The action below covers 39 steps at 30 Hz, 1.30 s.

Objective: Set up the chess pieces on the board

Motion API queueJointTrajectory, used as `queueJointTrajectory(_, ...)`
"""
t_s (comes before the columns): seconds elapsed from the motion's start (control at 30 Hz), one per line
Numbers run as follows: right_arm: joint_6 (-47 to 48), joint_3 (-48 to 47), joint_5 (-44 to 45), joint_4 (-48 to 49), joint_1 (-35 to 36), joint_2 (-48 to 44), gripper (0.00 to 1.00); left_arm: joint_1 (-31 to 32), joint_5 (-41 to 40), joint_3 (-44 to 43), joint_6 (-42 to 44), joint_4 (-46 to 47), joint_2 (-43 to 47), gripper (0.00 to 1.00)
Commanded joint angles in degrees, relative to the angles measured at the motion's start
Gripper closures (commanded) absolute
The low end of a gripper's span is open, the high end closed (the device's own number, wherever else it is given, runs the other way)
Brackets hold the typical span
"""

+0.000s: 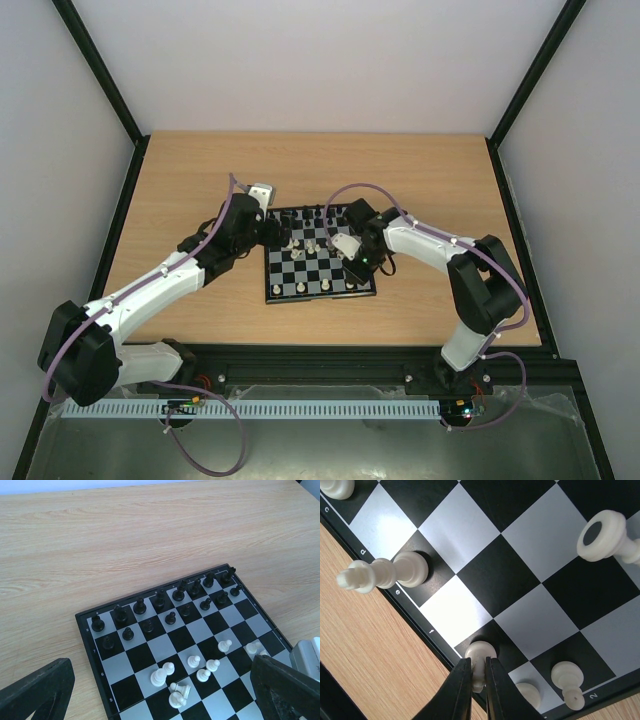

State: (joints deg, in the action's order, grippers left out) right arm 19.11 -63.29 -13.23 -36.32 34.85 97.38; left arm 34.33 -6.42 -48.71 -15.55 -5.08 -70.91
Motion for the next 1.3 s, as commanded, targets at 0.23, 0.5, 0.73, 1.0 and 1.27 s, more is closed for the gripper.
queueJointTrajectory(0.23, 0.0, 0.0, -1.7, -4.2, 0.3, -2.0, 0.77, -0.2, 0.3, -1.5, 0.5, -0.1, -0.2, 0.01)
queueJointTrajectory(0.5, -1.7, -4.3, -3.4, -5.9, -0.4, -4.2, 0.75, -0.2, 1.5, -1.4, 0.6, 0.2, -0.7, 0.01)
queueJointTrajectory(0.73, -4.8, -2.4, -17.3, -3.1, -14.0, -7.5, 0.73, 8.7, -6.9, -11.0, 2.9, -11.4, -10.6, 0.04)
queueJointTrajectory(1.0, -9.5, 8.2, -18.1, 9.5, -25.9, -17.3, 0.72, 13.8, 3.0, -12.9, 6.3, -13.1, -13.7, 0.27)
queueJointTrajectory(1.27, -11.2, 10.6, -15.2, 12.3, -27.6, -22.0, 0.70, 14.5, 11.2, -21.0, 11.6, -18.1, -26.8, 0.42)
